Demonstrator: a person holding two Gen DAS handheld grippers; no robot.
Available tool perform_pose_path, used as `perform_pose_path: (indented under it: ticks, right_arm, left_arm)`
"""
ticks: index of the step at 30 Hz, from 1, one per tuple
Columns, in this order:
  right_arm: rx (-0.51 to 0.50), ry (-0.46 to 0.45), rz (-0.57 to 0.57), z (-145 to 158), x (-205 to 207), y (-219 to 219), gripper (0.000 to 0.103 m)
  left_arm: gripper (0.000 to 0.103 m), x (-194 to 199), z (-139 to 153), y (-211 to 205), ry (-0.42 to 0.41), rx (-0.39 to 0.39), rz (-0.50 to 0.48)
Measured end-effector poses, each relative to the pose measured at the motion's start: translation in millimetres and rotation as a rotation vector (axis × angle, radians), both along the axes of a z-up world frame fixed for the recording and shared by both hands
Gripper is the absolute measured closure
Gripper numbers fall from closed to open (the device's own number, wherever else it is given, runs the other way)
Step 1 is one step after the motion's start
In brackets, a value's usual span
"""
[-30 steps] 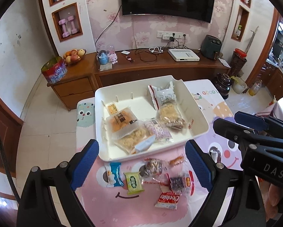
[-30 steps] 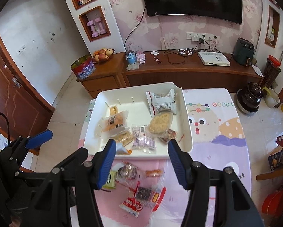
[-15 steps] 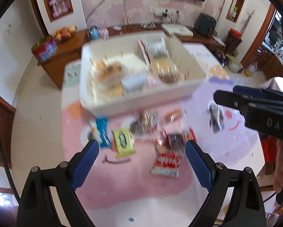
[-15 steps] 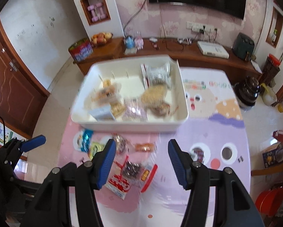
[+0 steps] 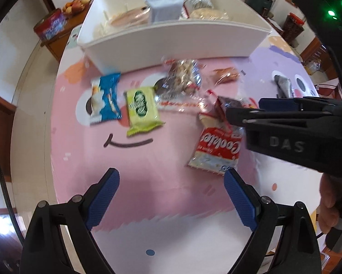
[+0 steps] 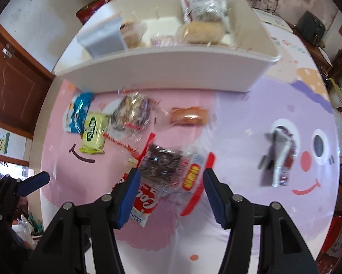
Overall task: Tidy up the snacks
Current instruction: 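Grasp the red Cookies packet with the left gripper while the right grasps a dark nut bag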
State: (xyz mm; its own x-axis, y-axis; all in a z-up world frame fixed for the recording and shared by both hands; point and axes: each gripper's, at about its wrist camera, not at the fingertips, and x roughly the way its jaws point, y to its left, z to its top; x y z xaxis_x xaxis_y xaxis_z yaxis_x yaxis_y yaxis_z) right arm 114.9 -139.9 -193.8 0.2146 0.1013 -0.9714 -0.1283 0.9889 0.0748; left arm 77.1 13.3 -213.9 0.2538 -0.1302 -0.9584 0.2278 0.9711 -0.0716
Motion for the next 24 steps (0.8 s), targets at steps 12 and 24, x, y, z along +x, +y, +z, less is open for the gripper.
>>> perform_pose_path:
  ticks: [12, 24]
  right_arm:
    - [-0.082, 0.031, 0.029, -34, 13, 18, 0.037]
    - [-0.006, 0.031, -0.019, -30, 0, -21, 0.062]
  left_arm:
    - [0.011, 4, -15, 2, 0.044, -0.021, 0.030]
    - [0.011, 13, -28, -18, 0.096, -0.051, 0.003]
